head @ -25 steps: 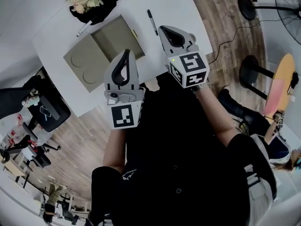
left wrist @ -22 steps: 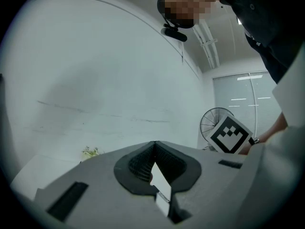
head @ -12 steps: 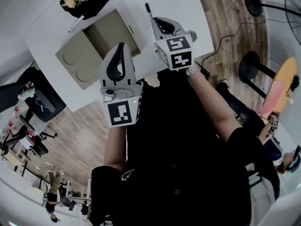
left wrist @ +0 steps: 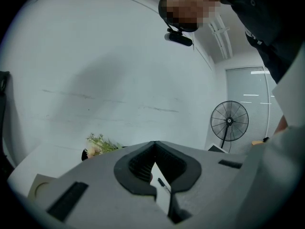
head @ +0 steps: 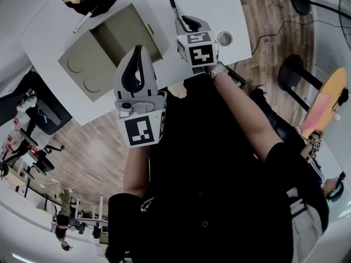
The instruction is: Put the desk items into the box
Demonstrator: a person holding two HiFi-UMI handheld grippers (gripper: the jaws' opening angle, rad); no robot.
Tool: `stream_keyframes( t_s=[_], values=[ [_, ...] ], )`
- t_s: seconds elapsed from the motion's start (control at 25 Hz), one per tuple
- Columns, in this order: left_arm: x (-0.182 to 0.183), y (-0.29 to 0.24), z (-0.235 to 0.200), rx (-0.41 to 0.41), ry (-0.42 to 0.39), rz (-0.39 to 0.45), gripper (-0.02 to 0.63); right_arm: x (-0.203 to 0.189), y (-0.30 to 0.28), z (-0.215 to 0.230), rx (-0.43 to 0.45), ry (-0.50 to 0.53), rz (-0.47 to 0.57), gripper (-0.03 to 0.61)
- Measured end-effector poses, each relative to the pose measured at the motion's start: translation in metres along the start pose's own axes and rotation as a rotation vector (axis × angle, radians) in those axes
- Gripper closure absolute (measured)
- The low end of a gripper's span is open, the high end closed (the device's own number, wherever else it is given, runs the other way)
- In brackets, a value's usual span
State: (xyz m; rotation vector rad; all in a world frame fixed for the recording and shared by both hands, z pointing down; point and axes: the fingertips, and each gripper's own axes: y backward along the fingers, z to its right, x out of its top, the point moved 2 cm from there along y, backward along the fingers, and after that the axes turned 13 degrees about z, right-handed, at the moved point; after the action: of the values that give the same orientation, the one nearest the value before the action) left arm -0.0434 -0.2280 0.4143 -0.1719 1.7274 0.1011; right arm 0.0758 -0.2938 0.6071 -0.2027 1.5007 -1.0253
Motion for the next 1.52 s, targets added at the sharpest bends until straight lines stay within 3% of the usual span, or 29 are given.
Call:
stream_keyframes(
  t_s=[0.68, 0.8, 1.52],
  values=[
    [-0.013, 0.009, -0.026, 0.082, 0.006, -0.033, 0.606, -0.043, -0.034, 0.002, -0.054, 0.054, -0.165, 0.505],
    [-0.013, 0.012, -0.030, 0.091, 0.006, -0.032, 0.606, -0.042, -0.035, 0.000, -0.058, 0.062, -0.168, 0.540],
    [0.006, 0.028, -0.037, 0.070, -0.012, 0.009, 0.606, -0.013, -0.016, -0.011, -0.089, 0.019, -0.092, 0.541]
  ],
)
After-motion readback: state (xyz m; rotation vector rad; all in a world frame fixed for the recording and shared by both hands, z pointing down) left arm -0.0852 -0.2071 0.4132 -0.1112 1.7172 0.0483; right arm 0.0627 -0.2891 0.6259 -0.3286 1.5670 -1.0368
